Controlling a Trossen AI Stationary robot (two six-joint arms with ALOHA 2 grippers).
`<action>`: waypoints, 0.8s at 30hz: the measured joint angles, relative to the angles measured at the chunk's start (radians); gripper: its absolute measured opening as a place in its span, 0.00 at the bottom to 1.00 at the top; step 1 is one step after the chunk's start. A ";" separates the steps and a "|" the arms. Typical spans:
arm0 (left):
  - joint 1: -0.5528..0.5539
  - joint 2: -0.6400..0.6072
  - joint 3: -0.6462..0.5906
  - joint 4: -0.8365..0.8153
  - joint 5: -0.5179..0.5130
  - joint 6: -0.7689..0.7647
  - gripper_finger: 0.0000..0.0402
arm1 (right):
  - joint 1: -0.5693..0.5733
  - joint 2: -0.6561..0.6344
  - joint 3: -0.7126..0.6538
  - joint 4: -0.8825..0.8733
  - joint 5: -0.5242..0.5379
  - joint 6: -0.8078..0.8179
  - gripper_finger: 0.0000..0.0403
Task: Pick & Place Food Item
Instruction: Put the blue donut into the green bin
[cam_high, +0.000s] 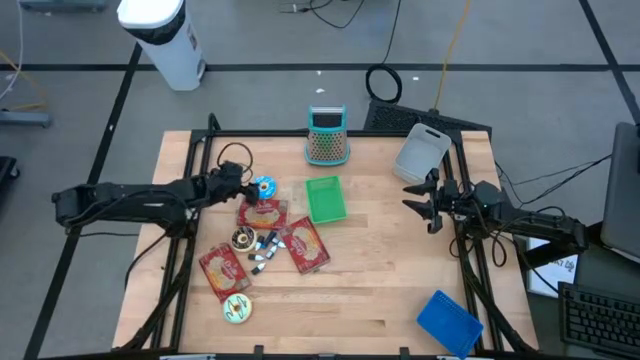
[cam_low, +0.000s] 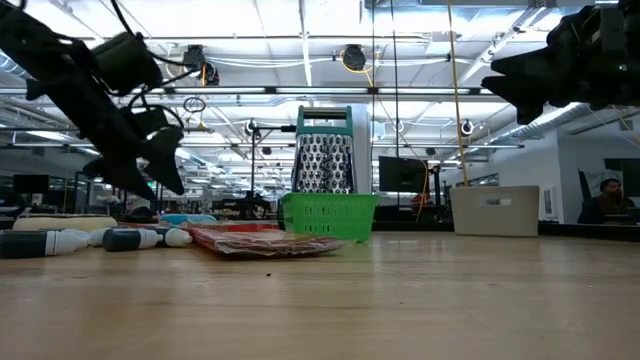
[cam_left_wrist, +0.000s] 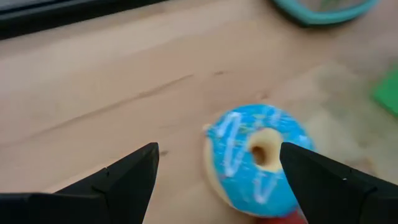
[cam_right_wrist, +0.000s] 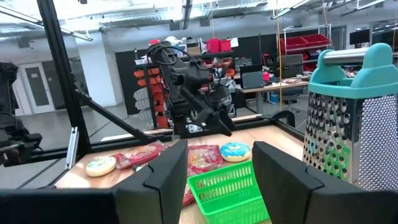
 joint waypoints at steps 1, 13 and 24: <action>0.018 0.015 0.000 0.007 0.011 0.000 0.84 | 0.000 0.000 0.000 0.000 0.000 0.002 0.42; 0.109 0.200 0.000 0.181 0.177 0.033 0.84 | 0.000 0.000 0.000 0.000 0.003 0.019 0.42; 0.109 0.307 0.001 0.211 0.177 0.034 0.84 | 0.000 0.000 0.000 0.000 0.006 0.019 0.42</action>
